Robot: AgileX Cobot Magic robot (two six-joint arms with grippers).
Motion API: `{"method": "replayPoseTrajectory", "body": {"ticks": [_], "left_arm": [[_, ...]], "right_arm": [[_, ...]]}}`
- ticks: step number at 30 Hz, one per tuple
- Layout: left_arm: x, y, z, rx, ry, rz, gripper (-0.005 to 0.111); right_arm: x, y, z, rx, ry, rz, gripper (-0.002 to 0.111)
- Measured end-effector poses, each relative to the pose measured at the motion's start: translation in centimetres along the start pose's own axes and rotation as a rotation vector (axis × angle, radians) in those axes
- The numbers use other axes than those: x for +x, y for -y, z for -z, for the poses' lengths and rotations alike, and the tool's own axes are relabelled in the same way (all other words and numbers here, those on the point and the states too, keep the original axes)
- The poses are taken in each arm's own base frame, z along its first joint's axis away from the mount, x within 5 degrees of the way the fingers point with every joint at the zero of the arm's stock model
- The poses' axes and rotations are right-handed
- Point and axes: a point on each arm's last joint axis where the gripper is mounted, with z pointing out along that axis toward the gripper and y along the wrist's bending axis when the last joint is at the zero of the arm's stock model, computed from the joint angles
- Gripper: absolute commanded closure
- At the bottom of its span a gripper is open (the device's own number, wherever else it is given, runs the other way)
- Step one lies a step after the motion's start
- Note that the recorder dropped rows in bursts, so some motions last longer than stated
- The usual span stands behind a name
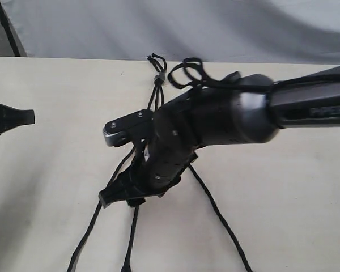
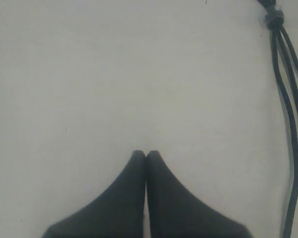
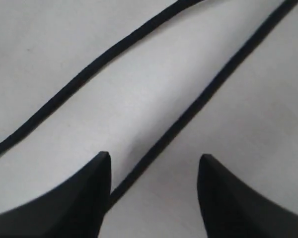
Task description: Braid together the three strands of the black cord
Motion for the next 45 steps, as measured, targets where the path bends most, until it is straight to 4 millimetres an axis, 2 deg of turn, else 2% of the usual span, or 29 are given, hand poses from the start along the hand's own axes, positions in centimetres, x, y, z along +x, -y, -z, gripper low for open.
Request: {"method": "replayPoseTrajectory", "body": {"ticks": [2, 3, 4, 5, 6, 9, 10, 11, 13, 15, 17, 19, 23, 26, 29, 36, 45], "left_arm": [[0.0, 0.0, 0.0, 0.0, 0.0, 0.0, 0.107], [0.0, 0.0, 0.0, 0.0, 0.0, 0.0, 0.107], [0.0, 0.0, 0.0, 0.001, 0.002, 0.0, 0.107], [0.0, 0.0, 0.0, 0.001, 0.002, 0.0, 0.107], [0.0, 0.0, 0.0, 0.001, 0.002, 0.0, 0.107], [0.0, 0.0, 0.0, 0.001, 0.002, 0.0, 0.107], [0.0, 0.0, 0.0, 0.001, 0.002, 0.0, 0.107], [0.0, 0.0, 0.0, 0.001, 0.002, 0.0, 0.107], [0.0, 0.0, 0.0, 0.001, 0.002, 0.0, 0.107], [0.0, 0.0, 0.0, 0.001, 0.002, 0.0, 0.107], [0.0, 0.0, 0.0, 0.001, 0.002, 0.0, 0.107], [0.0, 0.0, 0.0, 0.001, 0.002, 0.0, 0.107], [0.0, 0.0, 0.0, 0.001, 0.002, 0.0, 0.107], [0.0, 0.0, 0.0, 0.001, 0.002, 0.0, 0.107], [0.0, 0.0, 0.0, 0.001, 0.002, 0.0, 0.107], [0.0, 0.0, 0.0, 0.001, 0.002, 0.0, 0.107], [0.0, 0.0, 0.0, 0.001, 0.002, 0.0, 0.107]], "right_arm": [[-0.4, -0.8, -1.7, 0.005, -0.074, 0.015, 0.065], [-0.6, -0.9, -2.1, 0.007, -0.088, 0.017, 0.078], [-0.6, -0.9, -2.8, 0.013, -0.122, 0.017, 0.086], [-0.7, -0.9, -2.9, 0.014, -0.123, 0.019, 0.102], [-0.8, -0.9, -3.0, 0.017, -0.127, 0.022, 0.109], [-0.9, -0.8, -2.1, 0.036, -0.134, 0.093, 0.108], [-1.0, -0.6, -1.2, 0.057, -0.125, 0.125, 0.108], [-1.5, -0.3, 0.8, 0.095, -0.088, 0.165, 0.108], [-2.6, 1.9, 5.2, 0.201, -0.004, 0.194, 0.108], [-3.0, 6.1, 9.1, 0.331, 0.029, 0.151, 0.108], [-2.7, 11.0, 10.8, 0.418, -0.004, 0.043, 0.108], [-2.2, 14.2, 11.2, 0.451, -0.022, -0.043, 0.108], [-1.1, 19.1, 10.1, 0.475, -0.086, -0.179, 0.108], [-0.4, 21.6, 8.5, 0.477, -0.128, -0.241, 0.108], [0.2, 23.2, 6.5, 0.468, -0.159, -0.277, 0.108], [0.9, 24.3, 2.4, 0.445, -0.21, -0.275, 0.109], [1.2, 24.5, 0.8, 0.436, -0.236, -0.279, 0.108]]}}
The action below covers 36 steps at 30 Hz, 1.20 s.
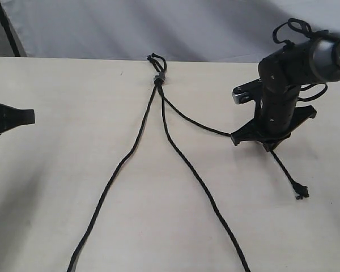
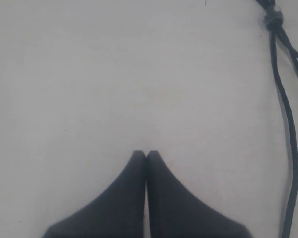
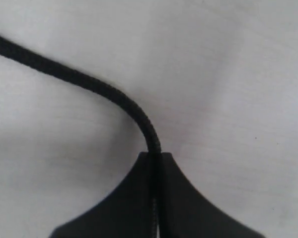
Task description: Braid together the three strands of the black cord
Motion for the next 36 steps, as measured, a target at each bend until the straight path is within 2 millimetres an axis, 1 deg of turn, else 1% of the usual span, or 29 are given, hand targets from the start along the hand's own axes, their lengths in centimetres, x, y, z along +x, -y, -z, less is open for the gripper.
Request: {"method": "replayPoseTrajectory", "body": {"ticks": [1, 3, 7, 8, 10, 11, 13, 14, 15, 17, 18, 20, 23, 24, 25, 27, 28, 30, 33, 36], "left_arm": [[0.0, 0.0, 0.0, 0.0, 0.0, 0.0, 0.107], [0.0, 0.0, 0.0, 0.0, 0.0, 0.0, 0.107], [0.0, 0.0, 0.0, 0.0, 0.0, 0.0, 0.107], [0.0, 0.0, 0.0, 0.0, 0.0, 0.0, 0.107], [0.0, 0.1, 0.0, 0.002, 0.0, 0.001, 0.106], [0.0, 0.2, 0.0, 0.007, -0.001, 0.001, 0.104], [0.2, 0.9, 0.0, 0.029, -0.006, -0.011, 0.097], [0.3, 1.3, 0.0, 0.045, -0.009, -0.023, 0.093], [0.4, 1.8, 0.1, 0.063, -0.01, -0.037, 0.087], [0.7, 3.5, 0.2, 0.125, -0.006, -0.076, 0.077], [0.7, 4.2, 0.4, 0.155, 0.001, -0.094, 0.072], [0.9, 6.2, 0.7, 0.229, 0.008, -0.143, 0.066], [0.8, 9.4, 1.2, 0.319, -0.005, -0.215, 0.063], [0.7, 10.3, 1.2, 0.331, -0.023, -0.235, 0.063], [0.4, 11.6, 1.3, 0.344, -0.047, -0.26, 0.063], [0.1, 13.8, 0.9, 0.351, -0.098, -0.3, 0.063], [-0.2, 15.1, 0.7, 0.357, -0.123, -0.313, 0.063], [-0.7, 17.6, 0.2, 0.364, -0.165, -0.333, 0.063], [-0.6, 21.6, -1.0, 0.356, -0.251, -0.379, 0.063], [0.1, 24.9, -3.2, 0.317, -0.358, -0.403, 0.063]], "right_arm": [[0.0, 0.0, -0.1, 0.0, -0.002, -0.004, 0.108], [0.0, -0.1, -0.2, -0.001, -0.006, -0.016, 0.102], [0.0, -0.6, -0.2, -0.002, -0.007, -0.01, 0.065], [0.1, -0.8, -0.1, -0.001, -0.012, -0.006, 0.058], [0.1, -0.8, 0.0, 0.002, -0.029, -0.008, 0.049], [0.1, -0.8, 0.1, 0.004, -0.043, -0.013, 0.049], [0.1, -0.6, 0.6, 0.013, -0.075, -0.017, 0.051], [-0.1, -0.4, 1.2, 0.017, -0.072, -0.02, 0.052], [-0.2, -0.2, 1.8, 0.019, -0.061, -0.023, 0.054], [-0.7, 0.4, 4.2, 0.02, 0.006, -0.03, 0.058], [-0.8, 0.8, 5.7, 0.023, 0.051, -0.036, 0.061], [-0.8, 1.7, 9.0, 0.035, 0.149, -0.047, 0.07], [-0.2, 3.2, 12.9, 0.04, 0.284, -0.09, 0.086], [0.1, 3.7, 13.8, 0.04, 0.323, -0.108, 0.092], [0.6, 4.2, 14.5, 0.041, 0.36, -0.121, 0.097], [1.9, 5.1, 15.2, 0.043, 0.406, -0.14, 0.107], [2.7, 5.3, 15.1, 0.042, 0.415, -0.145, 0.109], [4.1, 5.8, 14.4, 0.039, 0.436, -0.158, 0.109], [5.6, 6.5, 13.1, 0.028, 0.481, -0.182, 0.109], [6.1, 7.5, 12.3, 0.027, 0.528, -0.209, 0.109]]}}
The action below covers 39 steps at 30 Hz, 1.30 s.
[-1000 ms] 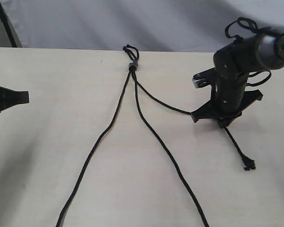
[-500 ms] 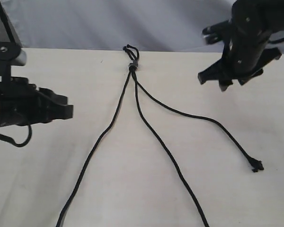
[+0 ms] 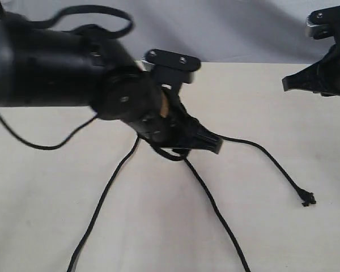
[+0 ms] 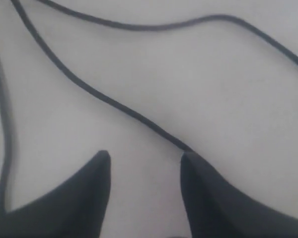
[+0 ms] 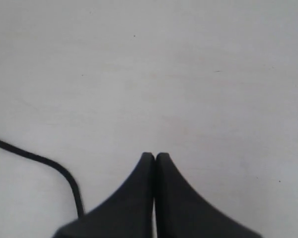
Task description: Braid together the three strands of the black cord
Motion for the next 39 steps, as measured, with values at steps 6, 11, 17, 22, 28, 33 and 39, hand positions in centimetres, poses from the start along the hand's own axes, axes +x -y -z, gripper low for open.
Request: {"method": "replayPoseTrajectory", "body": {"ticks": [6, 11, 17, 22, 28, 33, 39], "left_arm": [[-1.9, 2.2, -5.4, -0.044, -0.168, 0.04, 0.063], [-2.3, 3.1, -9.3, -0.07, -0.272, 0.07, 0.063], [-2.4, 3.5, -11.9, -0.082, -0.334, 0.066, 0.063], [-1.5, 3.4, -12.9, -0.097, -0.398, 0.05, 0.063], [-1.4, 3.5, -12.9, -0.081, -0.41, 0.006, 0.092], [-1.4, 3.5, -12.8, -0.066, -0.422, -0.072, 0.106], [-1.9, 2.9, -11.4, -0.122, -0.476, -0.205, 0.106]], "right_arm": [[-0.2, 0.7, 0.0, 0.006, 0.036, -0.028, 0.109], [-0.3, 0.7, 0.0, 0.003, 0.048, -0.032, 0.109], [-0.3, 0.7, 0.0, 0.001, 0.05, -0.034, 0.109], [-0.3, 0.7, 0.0, -0.001, 0.057, -0.035, 0.109], [-0.4, 0.7, 0.0, -0.001, 0.058, -0.035, 0.109], [-0.4, 0.6, 0.0, -0.003, 0.065, -0.035, 0.109], [-0.4, 0.6, 0.0, -0.003, 0.065, -0.035, 0.109]]}}
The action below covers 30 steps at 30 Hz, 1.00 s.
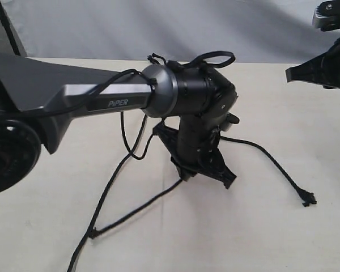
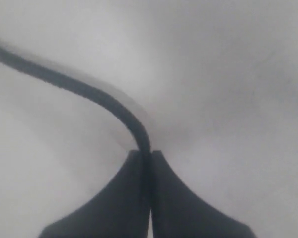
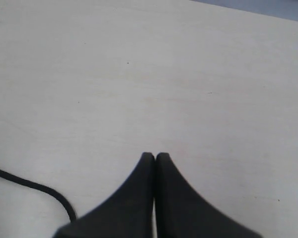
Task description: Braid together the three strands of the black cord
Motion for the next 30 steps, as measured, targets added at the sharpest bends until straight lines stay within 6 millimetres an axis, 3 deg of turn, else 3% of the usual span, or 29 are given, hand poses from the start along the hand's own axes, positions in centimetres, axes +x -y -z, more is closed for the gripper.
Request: {"method": "replayPoseTrajectory", "body": {"ticks": [4, 9, 13, 19, 23, 27, 30], "left_arm": [[0.1, -2.9, 3.4, -0.175, 0.031, -0.008, 0.106], [0.0, -9.6, 6.7, -0.361, 0.106, 0.105, 0.106], [1.0, -14.1, 6.4, -0.399, 0.059, 0.195, 0.106], [3.5, -19.1, 3.0, -0.402, -0.029, 0.277, 0.106], [5.3, -20.1, -0.2, -0.342, -0.025, 0.285, 0.106], [7.0, -18.6, -3.2, -0.211, -0.023, 0.287, 0.106], [7.2, -17.2, -3.0, -0.063, -0.008, 0.301, 0.106]], "right_arm": [[0.0, 0.0, 0.0, 0.0, 0.0, 0.0, 0.109], [0.0, 0.0, 0.0, -0.001, 0.003, 0.0, 0.109], [0.0, 0.0, 0.0, -0.001, 0.004, 0.0, 0.109], [-0.1, 0.0, 0.0, -0.005, 0.009, -0.008, 0.109], [-0.2, -0.1, 0.0, -0.008, 0.019, -0.01, 0.109], [-0.3, -0.1, 0.0, -0.012, 0.035, -0.014, 0.109], [-0.3, -0.1, 0.0, -0.013, 0.035, -0.016, 0.109]]}}
